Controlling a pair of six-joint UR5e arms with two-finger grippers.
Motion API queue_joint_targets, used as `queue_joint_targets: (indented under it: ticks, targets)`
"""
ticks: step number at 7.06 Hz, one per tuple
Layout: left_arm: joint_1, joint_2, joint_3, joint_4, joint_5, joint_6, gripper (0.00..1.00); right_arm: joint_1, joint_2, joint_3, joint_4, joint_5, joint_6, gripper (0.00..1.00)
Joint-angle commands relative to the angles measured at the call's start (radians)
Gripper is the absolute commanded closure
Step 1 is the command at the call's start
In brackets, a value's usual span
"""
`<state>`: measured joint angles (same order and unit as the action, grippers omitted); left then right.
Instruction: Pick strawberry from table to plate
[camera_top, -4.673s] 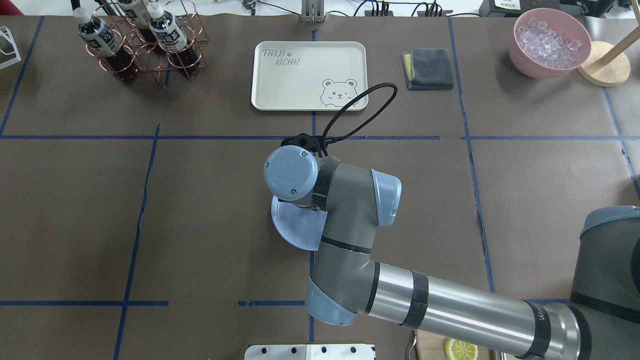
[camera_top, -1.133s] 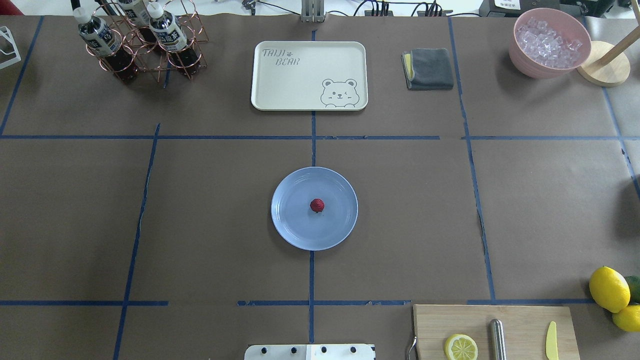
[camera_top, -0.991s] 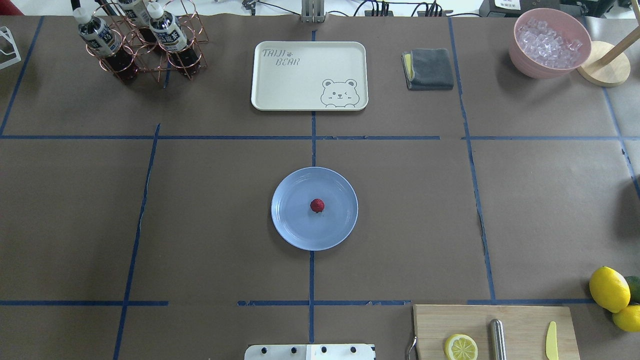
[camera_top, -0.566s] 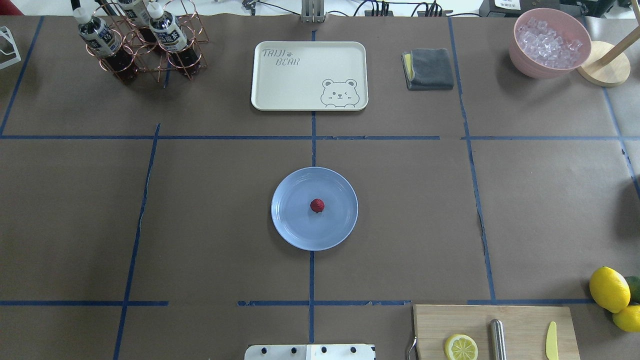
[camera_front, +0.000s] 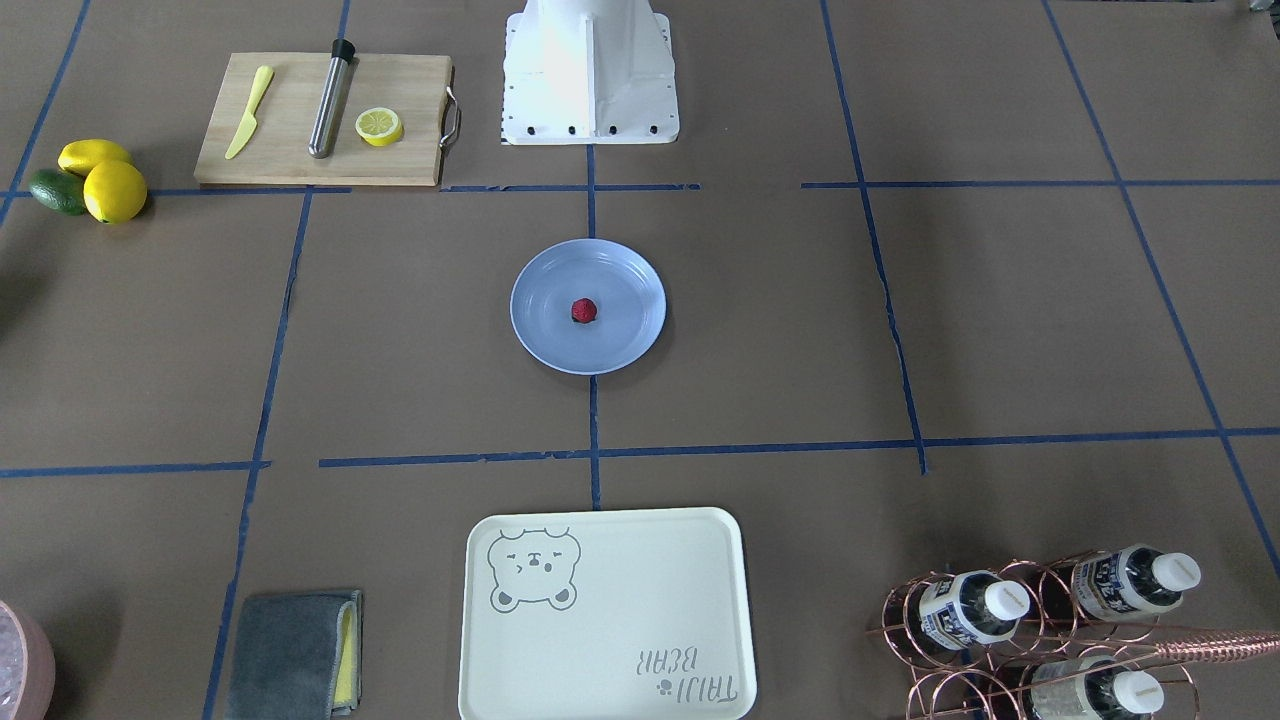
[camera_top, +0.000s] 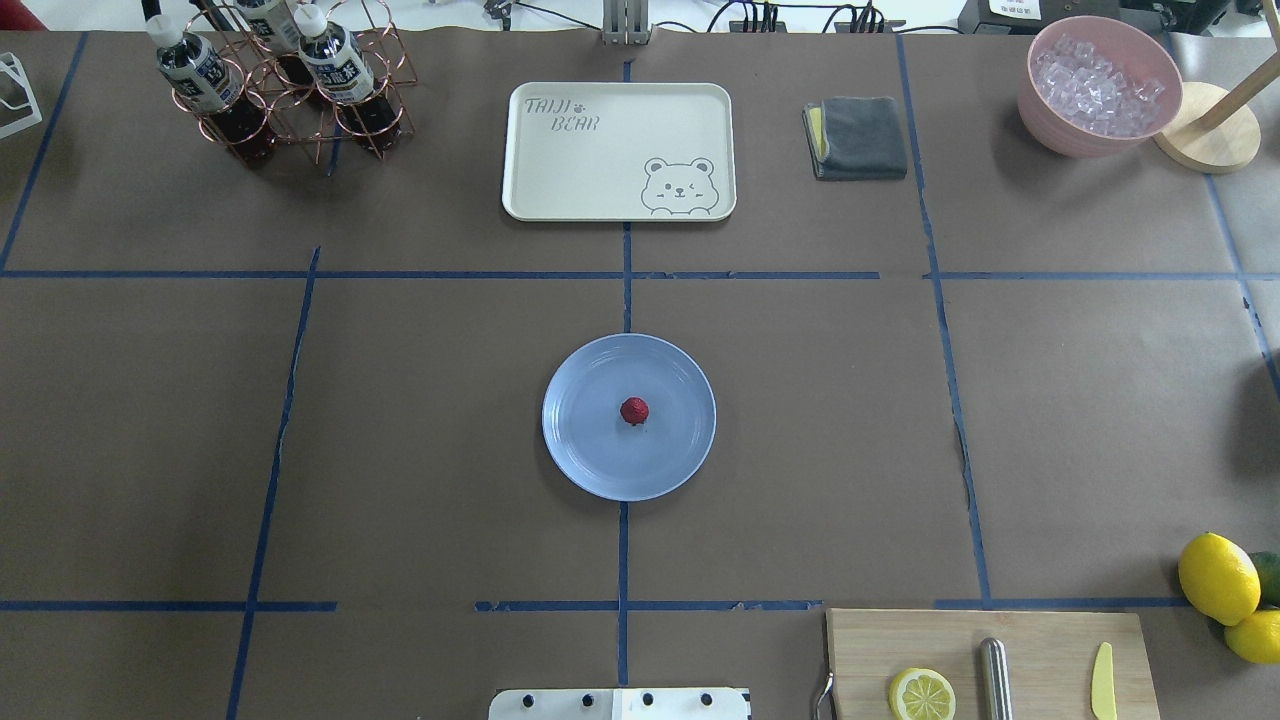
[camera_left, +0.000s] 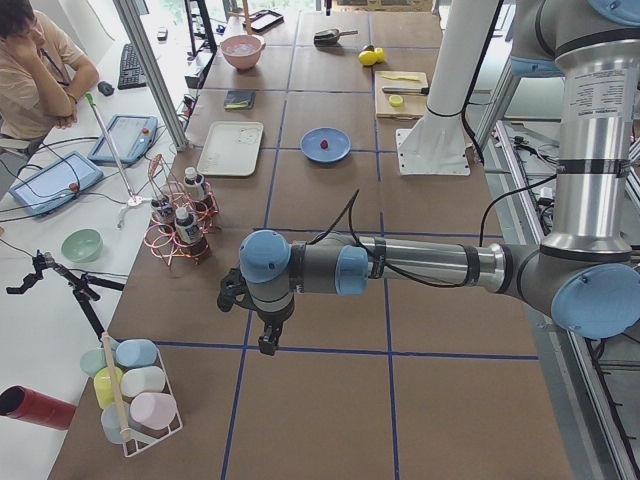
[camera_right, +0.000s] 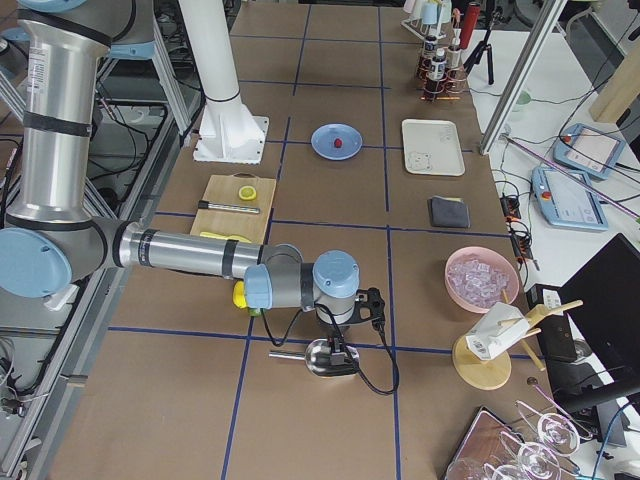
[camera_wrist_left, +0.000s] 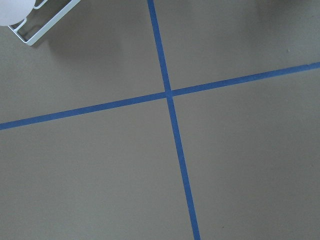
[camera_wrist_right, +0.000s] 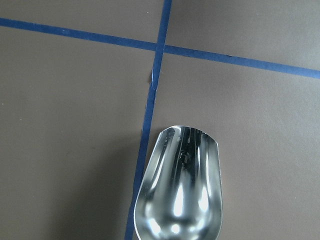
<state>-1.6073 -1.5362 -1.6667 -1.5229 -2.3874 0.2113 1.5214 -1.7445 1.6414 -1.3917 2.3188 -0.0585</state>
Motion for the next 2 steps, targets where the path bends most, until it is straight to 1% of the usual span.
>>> queue_joint_targets:
  ticks: [1, 2]
  targets:
    - [0.000, 0.019, -0.001, -0.005, -0.001, 0.000, 0.00, 0.000, -0.001, 0.001, -0.001, 0.001, 0.000, 0.00]
    - [0.000, 0.021, -0.001, -0.005, -0.001, 0.000, 0.00, 0.000, -0.001, 0.001, 0.000, 0.001, 0.000, 0.00]
